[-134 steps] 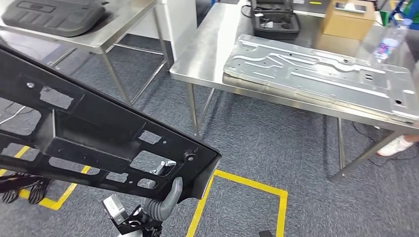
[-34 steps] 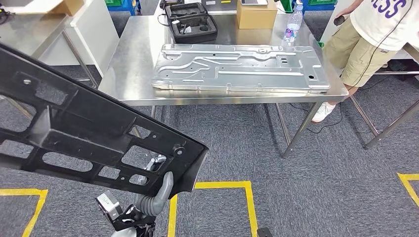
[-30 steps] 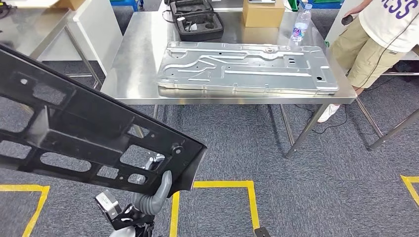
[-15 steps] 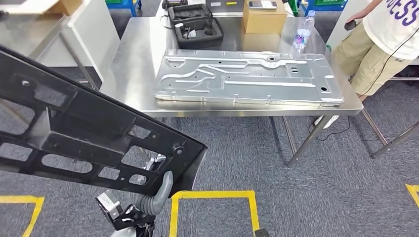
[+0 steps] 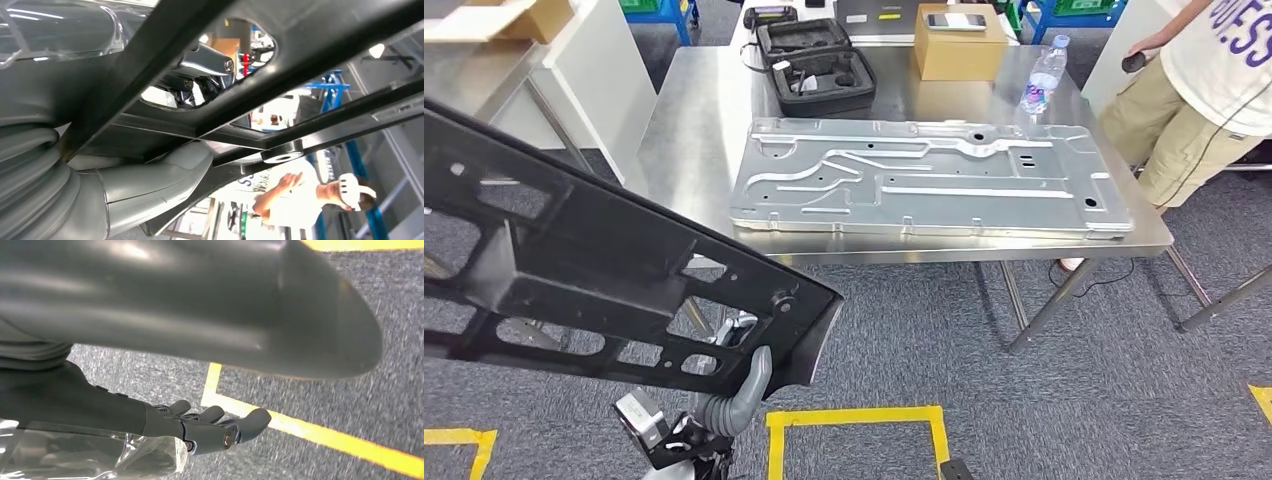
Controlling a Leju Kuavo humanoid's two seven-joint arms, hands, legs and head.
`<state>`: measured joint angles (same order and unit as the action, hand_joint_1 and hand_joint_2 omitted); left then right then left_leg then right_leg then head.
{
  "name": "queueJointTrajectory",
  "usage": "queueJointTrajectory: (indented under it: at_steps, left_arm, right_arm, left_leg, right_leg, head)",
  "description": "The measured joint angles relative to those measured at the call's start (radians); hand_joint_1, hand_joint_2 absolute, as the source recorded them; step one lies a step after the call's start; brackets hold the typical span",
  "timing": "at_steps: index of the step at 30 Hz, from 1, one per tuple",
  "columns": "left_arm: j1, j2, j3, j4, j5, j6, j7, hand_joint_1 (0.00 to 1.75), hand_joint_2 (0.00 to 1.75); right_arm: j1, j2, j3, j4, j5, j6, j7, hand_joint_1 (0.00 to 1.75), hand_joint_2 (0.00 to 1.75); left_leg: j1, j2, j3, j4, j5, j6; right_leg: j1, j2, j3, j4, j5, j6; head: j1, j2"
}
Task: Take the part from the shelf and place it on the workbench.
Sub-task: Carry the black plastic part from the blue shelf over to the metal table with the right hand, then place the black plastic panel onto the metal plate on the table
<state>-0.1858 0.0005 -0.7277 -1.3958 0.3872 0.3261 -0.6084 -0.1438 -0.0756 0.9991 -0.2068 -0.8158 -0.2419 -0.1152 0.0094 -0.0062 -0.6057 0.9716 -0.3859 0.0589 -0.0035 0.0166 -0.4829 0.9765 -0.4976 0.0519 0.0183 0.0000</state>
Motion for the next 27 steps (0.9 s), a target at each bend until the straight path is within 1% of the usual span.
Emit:
queueJointTrajectory:
  at_steps: [1,2,3,4,5,6,7,8,9,10,11,12,14,15,16,17,19,20,21,22,23,24,25,26,27]
  left_arm:
    - [-0.002,0.0,0.0,-0.005,-0.002,0.001,0.001,1.75,1.75]
    - [-0.003,0.0,0.0,-0.009,-0.004,0.002,0.003,1.75,1.75]
    - [-0.004,0.001,0.0,-0.012,-0.006,0.002,0.005,1.75,1.75]
    - [-0.004,0.001,0.0,-0.013,-0.007,0.002,0.006,1.75,1.75]
    - [-0.003,0.001,0.0,-0.015,-0.008,0.002,0.007,1.75,1.75]
    - [-0.003,0.001,0.0,-0.015,-0.009,0.002,0.007,1.75,1.75]
    - [-0.003,0.001,0.0,-0.016,-0.01,0.002,0.007,1.75,1.75]
    - [-0.003,0.001,0.0,-0.017,-0.01,0.002,0.007,1.75,1.75]
    - [-0.004,0.001,0.0,-0.018,-0.011,0.002,0.007,1.75,1.75]
    - [-0.004,0.002,0.0,-0.021,-0.012,0.002,0.007,1.75,1.75]
    - [-0.004,0.002,0.0,-0.023,-0.013,0.002,0.007,1.75,1.75]
    - [-0.005,0.002,-0.001,-0.026,-0.015,0.002,0.008,1.75,1.75]
    - [-0.007,0.004,-0.002,-0.032,-0.016,0.001,0.009,1.75,1.75]
    - [-0.009,0.004,-0.003,-0.034,-0.017,0.001,0.01,1.75,1.75]
    - [-0.011,0.005,-0.003,-0.037,-0.018,0.001,0.01,1.75,1.75]
    - [-0.012,0.005,-0.003,-0.039,-0.019,0.001,0.01,1.75,1.75]
    - [-0.012,0.006,-0.004,-0.041,-0.021,0.001,0.01,1.75,1.75]
    - [-0.011,0.008,-0.004,-0.041,-0.022,0.001,0.01,1.75,1.75]
    - [-0.01,0.009,-0.004,-0.041,-0.024,0.001,0.01,1.75,1.75]
    - [-0.01,0.009,-0.005,-0.042,-0.027,0.001,0.01,1.75,1.75]
    - [-0.01,0.01,-0.006,-0.043,-0.029,0.001,0.01,1.75,1.75]
    - [-0.011,0.01,-0.006,-0.045,-0.032,0.001,0.01,1.75,1.75]
    - [-0.013,0.011,-0.007,-0.048,-0.035,0.001,0.01,1.75,1.75]
    - [-0.014,0.011,-0.007,-0.05,-0.037,0.001,0.011,1.75,1.75]
    - [-0.015,0.011,-0.008,-0.052,-0.039,0.001,0.012,1.75,1.75]
  right_arm:
    - [-0.001,0.0,0.0,0.0,0.0,0.0,0.0,0.0,0.0]
    - [-0.002,0.0,0.0,0.0,0.0,0.0,-0.001,0.0,0.0]
    - [-0.002,0.001,0.0,0.0,0.001,0.0,-0.001,0.0,0.0]
    - [-0.001,0.001,0.0,0.0,0.001,0.0,-0.001,0.0,0.0]
    - [0.0,0.001,0.0,0.0,0.001,0.0,-0.001,0.0,0.0]
    - [0.001,0.001,0.001,0.0,0.001,0.0,-0.001,0.0,0.0]
    - [0.002,0.0,0.001,0.0,0.001,0.0,-0.001,0.0,0.0]
    - [0.002,0.0,0.001,0.0,0.002,0.0,-0.001,0.0,0.0]
    - [0.002,-0.001,0.0,0.0,0.003,0.0,-0.001,0.0,0.0]
    - [0.002,-0.002,0.0,0.0,0.004,0.0,-0.001,0.0,0.0]
    - [0.003,-0.002,0.0,0.0,0.006,0.0,0.0,0.0,0.0]
    - [0.003,-0.002,0.001,0.0,0.008,0.0,0.0,0.0,0.0]
    - [0.002,-0.002,0.001,0.0,0.01,0.0,0.001,0.0,0.0]
    - [0.001,-0.002,0.001,0.0,0.01,0.0,0.001,0.0,0.0]
    - [0.0,-0.002,0.001,0.0,0.01,0.0,0.001,0.0,0.0]
    - [-0.001,-0.002,0.001,0.0,0.01,0.0,0.001,0.0,0.0]
    - [-0.001,-0.003,0.0,0.0,0.01,0.0,0.001,0.0,0.0]
    - [-0.001,-0.003,0.0,0.0,0.01,0.0,0.0,0.0,0.0]
    - [0.0,-0.003,0.0,0.0,0.01,0.0,0.0,0.0,0.0]
    - [0.001,-0.003,0.0,0.0,0.01,0.0,-0.001,0.0,0.0]
    - [0.002,-0.002,0.0,0.0,0.01,0.0,-0.001,0.0,0.0]
    - [0.002,-0.002,0.0,0.0,0.011,0.0,-0.001,0.0,0.0]
    - [0.001,-0.001,0.0,0.0,0.011,0.0,-0.001,0.0,0.0]
    - [-0.001,0.0,0.0,0.0,0.012,0.0,-0.001,0.0,0.0]
    - [-0.003,0.001,0.0,0.0,0.013,0.0,-0.001,0.0,0.0]
  left_leg:
    - [0.001,0.0,0.009,-0.002,-0.003,0.006]
    - [0.002,0.001,0.017,-0.003,-0.008,0.01]
    - [0.002,0.001,0.025,-0.004,-0.015,0.013]
    - [0.001,0.0,0.032,-0.004,-0.022,0.014]
    - [0.001,-0.001,0.041,-0.004,-0.031,0.015]
    - [0.001,-0.002,0.053,-0.004,-0.041,0.015]
    - [0.001,-0.003,0.067,-0.004,-0.051,0.014]
    - [0.001,-0.004,0.082,-0.005,-0.061,0.012]
    - [0.002,-0.004,0.093,-0.005,-0.071,0.009]
    - [0.0,-0.005,0.104,-0.005,-0.081,0.005]
    - [-0.003,-0.006,0.111,-0.006,-0.09,-0.001]
    - [-0.005,-0.006,0.116,-0.005,-0.095,-0.007]
    - [-0.008,-0.006,0.123,0.001,-0.1,-0.017]
    - [-0.008,-0.005,0.12,0.016,-0.103,-0.021]
    - [-0.007,-0.004,0.105,0.047,-0.113,-0.023]
    - [-0.006,-0.003,0.077,0.098,-0.132,-0.025]
    - [-0.005,-0.001,-0.003,0.229,-0.181,-0.029]
    - [-0.005,-0.001,-0.04,0.278,-0.199,-0.029]
    - [-0.006,-0.001,-0.062,0.295,-0.201,-0.028]
    - [-0.008,-0.001,-0.068,0.277,-0.182,-0.024]
    - [-0.011,-0.001,-0.056,0.224,-0.143,-0.018]
    - [-0.015,-0.001,-0.035,0.152,-0.091,-0.01]
    - [-0.021,-0.001,-0.015,0.083,-0.053,-0.002]
    - [-0.025,-0.001,0.0,0.034,-0.031,0.004]
    - [-0.028,-0.002,0.007,0.007,-0.021,0.009]
  right_leg:
    - [-0.002,-0.002,-0.022,0.043,-0.006,0.003]
    - [-0.003,-0.004,-0.06,0.107,-0.018,0.006]
    - [-0.004,-0.005,-0.108,0.18,-0.037,0.008]
    - [-0.005,-0.005,-0.155,0.243,-0.063,0.011]
    - [-0.005,-0.005,-0.191,0.281,-0.086,0.012]
    - [-0.005,-0.005,-0.212,0.285,-0.093,0.013]
    - [-0.005,-0.005,-0.216,0.255,-0.077,0.012]
    - [-0.005,-0.006,-0.205,0.197,-0.037,0.01]
    - [-0.005,-0.008,-0.188,0.125,0.02,0.008]
    - [-0.004,-0.011,-0.173,0.063,0.068,0.005]
    - [-0.002,-0.013,-0.161,0.021,0.104,0.001]
    - [-0.001,-0.014,-0.155,-0.001,0.123,-0.005]
    - [-0.001,-0.012,-0.147,-0.007,0.124,-0.019]
    - [-0.003,-0.011,-0.142,-0.009,0.122,-0.026]
    - [-0.003,-0.011,-0.135,-0.01,0.117,-0.032]
    - [-0.002,-0.01,-0.129,-0.011,0.113,-0.037]
    - [0.002,-0.01,-0.122,-0.011,0.103,-0.045]
    - [0.004,-0.009,-0.118,-0.011,0.098,-0.047]
    - [0.007,-0.008,-0.112,-0.01,0.092,-0.048]
    - [0.009,-0.007,-0.104,-0.01,0.086,-0.049]
    - [0.011,-0.006,-0.094,-0.01,0.08,-0.049]
    - [0.013,-0.006,-0.084,-0.011,0.073,-0.048]
    - [0.015,-0.005,-0.075,-0.011,0.066,-0.047]
    - [0.017,-0.005,-0.071,-0.011,0.061,-0.044]
    - [0.017,-0.005,-0.068,-0.009,0.058,-0.04]
  head:
    - [0.001,0.0]
    - [0.002,0.0]
    - [0.003,0.0]
    - [0.004,0.0]
    - [0.004,0.0]
    - [0.004,0.0]
    - [0.004,0.0]
    - [0.004,0.0]
    - [0.004,0.0]
    - [0.005,0.0]
    - [0.004,0.0]
    - [0.004,0.0]
    - [0.003,0.0]
    - [0.003,0.0]
    - [0.002,0.0]
    - [0.002,0.0]
    - [0.001,0.0]
    - [0.0,0.0]
    - [0.0,0.0]
    - [0.0,0.0]
    - [0.0,0.0]
    - [0.0,0.0]
    - [0.0,0.0]
    - [0.0,0.0]
    - [0.0,0.0]
